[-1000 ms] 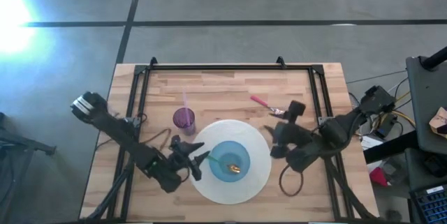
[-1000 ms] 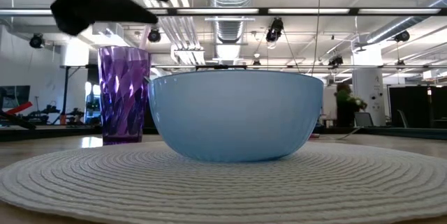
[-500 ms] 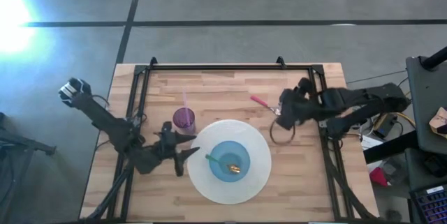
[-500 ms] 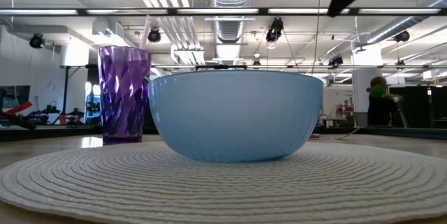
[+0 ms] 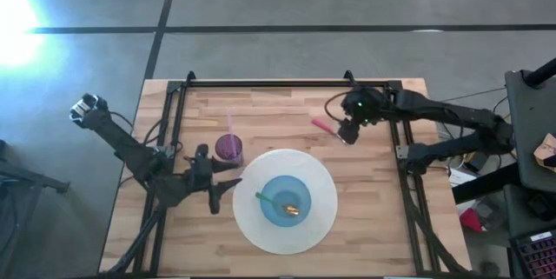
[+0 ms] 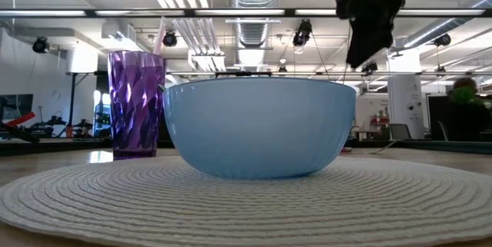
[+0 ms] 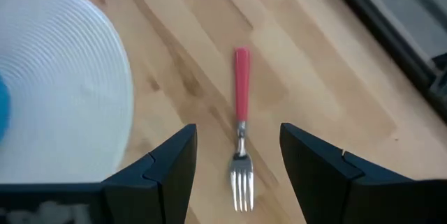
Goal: Pick & Place Utensil
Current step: Put the fork into the bowl
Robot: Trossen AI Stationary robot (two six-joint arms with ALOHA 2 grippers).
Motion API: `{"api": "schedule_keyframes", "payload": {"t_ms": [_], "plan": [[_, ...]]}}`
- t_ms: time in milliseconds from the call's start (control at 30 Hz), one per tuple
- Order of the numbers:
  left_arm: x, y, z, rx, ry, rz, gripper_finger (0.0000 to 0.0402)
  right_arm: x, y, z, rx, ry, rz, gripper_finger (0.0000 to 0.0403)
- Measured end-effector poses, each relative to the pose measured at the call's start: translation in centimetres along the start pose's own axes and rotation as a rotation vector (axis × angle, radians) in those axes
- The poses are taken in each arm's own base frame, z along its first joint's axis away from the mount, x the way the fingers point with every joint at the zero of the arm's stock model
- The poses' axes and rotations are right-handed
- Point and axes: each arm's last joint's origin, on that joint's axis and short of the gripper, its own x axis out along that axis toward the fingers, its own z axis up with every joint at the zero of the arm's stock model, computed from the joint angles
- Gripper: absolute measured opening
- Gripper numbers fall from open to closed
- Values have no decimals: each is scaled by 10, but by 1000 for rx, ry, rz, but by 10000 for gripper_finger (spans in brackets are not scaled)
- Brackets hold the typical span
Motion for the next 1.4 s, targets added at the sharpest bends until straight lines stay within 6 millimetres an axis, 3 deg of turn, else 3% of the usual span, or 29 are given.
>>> {"api": "schedule_keyframes", "payload": {"t_ms": [233,667,933,1400], "plan": [[0,0,-2,0,24,-17,193,40,-11,1,-24,150,-35,203],[0,2,-4,27,44,-3,193,105,-4,15,-134,341,-37,203],[0,4,-6,29,58,7,193,144,-5,12,-141,452,-51,203],[0,4,-7,28,59,8,193,174,-19,12,-92,525,-47,194]]}}
